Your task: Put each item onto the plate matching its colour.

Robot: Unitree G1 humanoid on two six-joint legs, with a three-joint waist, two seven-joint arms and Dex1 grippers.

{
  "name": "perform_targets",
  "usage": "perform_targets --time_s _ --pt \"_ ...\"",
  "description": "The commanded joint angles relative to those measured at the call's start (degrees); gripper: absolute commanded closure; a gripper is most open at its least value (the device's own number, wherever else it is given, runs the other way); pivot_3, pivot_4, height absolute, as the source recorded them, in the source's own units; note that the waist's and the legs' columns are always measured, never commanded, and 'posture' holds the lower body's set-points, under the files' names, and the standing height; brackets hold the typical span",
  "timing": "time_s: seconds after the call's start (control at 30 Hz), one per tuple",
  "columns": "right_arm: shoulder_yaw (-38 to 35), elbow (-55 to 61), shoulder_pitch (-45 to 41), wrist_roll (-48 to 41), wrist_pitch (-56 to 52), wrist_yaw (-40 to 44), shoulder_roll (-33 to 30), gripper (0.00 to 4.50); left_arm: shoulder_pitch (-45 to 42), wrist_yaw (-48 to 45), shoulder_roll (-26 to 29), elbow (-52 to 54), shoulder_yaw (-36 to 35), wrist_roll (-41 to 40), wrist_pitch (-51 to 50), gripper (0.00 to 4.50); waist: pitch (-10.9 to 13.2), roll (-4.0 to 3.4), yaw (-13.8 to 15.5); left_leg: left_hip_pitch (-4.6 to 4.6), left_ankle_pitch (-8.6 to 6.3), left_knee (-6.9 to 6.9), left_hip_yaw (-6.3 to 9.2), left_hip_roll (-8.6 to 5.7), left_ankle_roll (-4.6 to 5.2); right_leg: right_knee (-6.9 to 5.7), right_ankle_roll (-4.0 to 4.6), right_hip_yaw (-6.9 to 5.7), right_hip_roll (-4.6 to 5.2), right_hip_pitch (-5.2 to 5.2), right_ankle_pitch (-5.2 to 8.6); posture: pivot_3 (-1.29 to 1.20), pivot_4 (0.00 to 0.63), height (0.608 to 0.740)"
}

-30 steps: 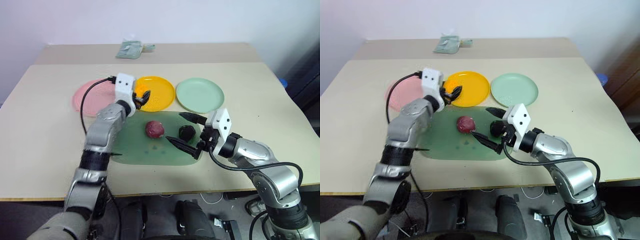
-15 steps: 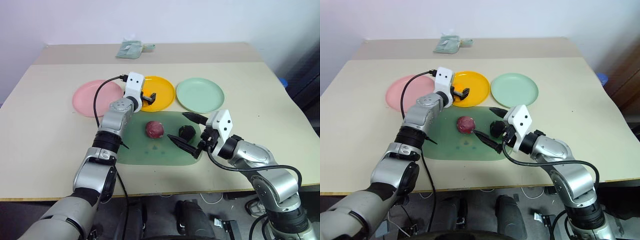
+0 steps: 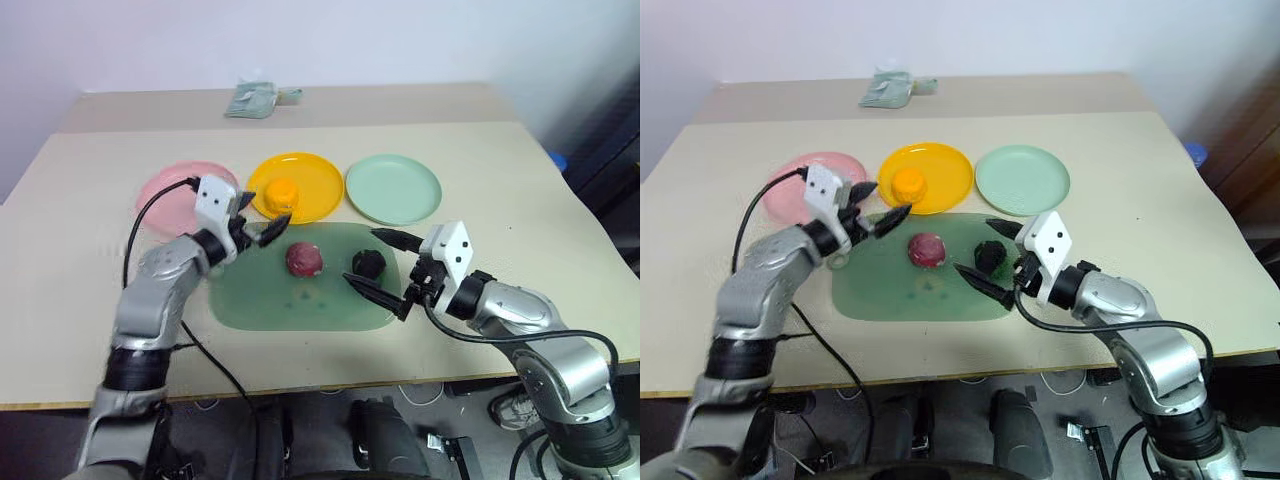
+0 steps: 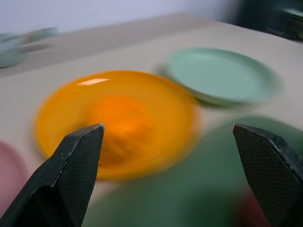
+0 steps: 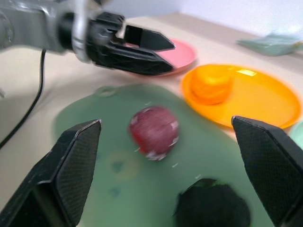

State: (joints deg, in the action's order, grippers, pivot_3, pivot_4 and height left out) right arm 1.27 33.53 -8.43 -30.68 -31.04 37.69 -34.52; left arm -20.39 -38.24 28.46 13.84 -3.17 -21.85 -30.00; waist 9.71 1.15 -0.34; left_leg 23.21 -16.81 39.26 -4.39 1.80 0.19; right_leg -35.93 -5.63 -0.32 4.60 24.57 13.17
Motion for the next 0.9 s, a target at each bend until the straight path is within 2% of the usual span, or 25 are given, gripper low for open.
perform_targets --time_s 0.03,0.13,0.4,0.7,0.8,0.83,0.87,0.9 --pt "-2.4 1.6 1.4 -1.6 0.0 2.8 -2.3 0.0 0.8 -5.7 4.3 5.6 1.4 -2.5 -2.2 0.07 0.0 0.0 0.2 -0.04 0.0 0.01 0.01 0.0 0.0 0.01 0.02 0.0 0.01 -0.05 0.01 0.0 0.15 0.74" --pt "-2.5 1.5 2.0 -1.5 0.4 3.2 -2.7 0.0 1.0 -7.2 5.9 6.3 3.8 -1.8 -2.5 0.07 0.0 0.0 0.3 -0.09 0.0 0.01 0.0 -0.05 0.01 0.03 0.03 0.02 0.0 -0.07 0.02 0.0 0.15 0.74" --pt "-2.4 3.5 4.0 -1.2 0.4 1.7 -2.1 0.0 -3.8 -6.0 4.7 0.6 13.3 5.7 -2.0 0.07 0.0 0.0 0.9 -0.07 -0.02 0.01 -0.02 -0.11 0.03 0.03 0.01 0.02 -0.06 -0.05 0.01 0.0 0.15 0.74" --pt "-1.9 4.3 4.4 -1.1 0.3 0.6 -1.6 0.0 -6.0 -6.0 2.1 -4.4 17.2 9.8 -0.8 0.07 0.0 0.0 0.9 -0.04 -0.02 0.01 -0.01 -0.12 0.04 0.06 0.01 0.02 -0.07 -0.05 0.01 0.0 0.15 0.74" --pt "-1.7 4.2 4.3 -1.2 0.4 0.4 -1.4 0.0 -5.6 -6.3 1.6 -4.3 16.7 9.3 -0.8 0.91 0.0 0.0 1.0 -0.04 -0.02 0.01 0.0 -0.11 0.04 0.06 0.01 0.02 -0.07 -0.04 0.01 0.0 0.15 0.74" --pt "-1.6 4.2 4.2 -1.1 0.4 0.4 -1.3 0.0 -5.5 -6.1 1.5 -4.3 16.5 9.4 -0.8 1.27 0.0 0.0 1.0 -0.04 -0.02 0.01 0.0 -0.11 0.04 0.06 0.01 0.02 -0.07 -0.04 0.01 0.0 0.15 0.74" --pt "-1.5 4.2 4.2 -1.1 0.4 0.4 -1.3 0.0 -5.5 -6.0 1.4 -4.2 16.4 9.6 -0.8 1.81 0.0 0.0 1.0 -0.04 -0.02 0.01 0.0 -0.11 0.04 0.06 0.01 0.02 -0.07 -0.04 0.01 0.0 0.15 0.74" --pt "-1.3 4.1 4.1 -1.1 0.4 0.4 -1.2 0.0 -5.3 -5.9 1.3 -4.1 15.9 9.3 -0.9 2.09 0.0 0.0 1.0 -0.04 -0.02 0.01 0.0 -0.11 0.04 0.06 0.01 0.02 -0.07 -0.04 0.01 0.0 0.15 0.74"
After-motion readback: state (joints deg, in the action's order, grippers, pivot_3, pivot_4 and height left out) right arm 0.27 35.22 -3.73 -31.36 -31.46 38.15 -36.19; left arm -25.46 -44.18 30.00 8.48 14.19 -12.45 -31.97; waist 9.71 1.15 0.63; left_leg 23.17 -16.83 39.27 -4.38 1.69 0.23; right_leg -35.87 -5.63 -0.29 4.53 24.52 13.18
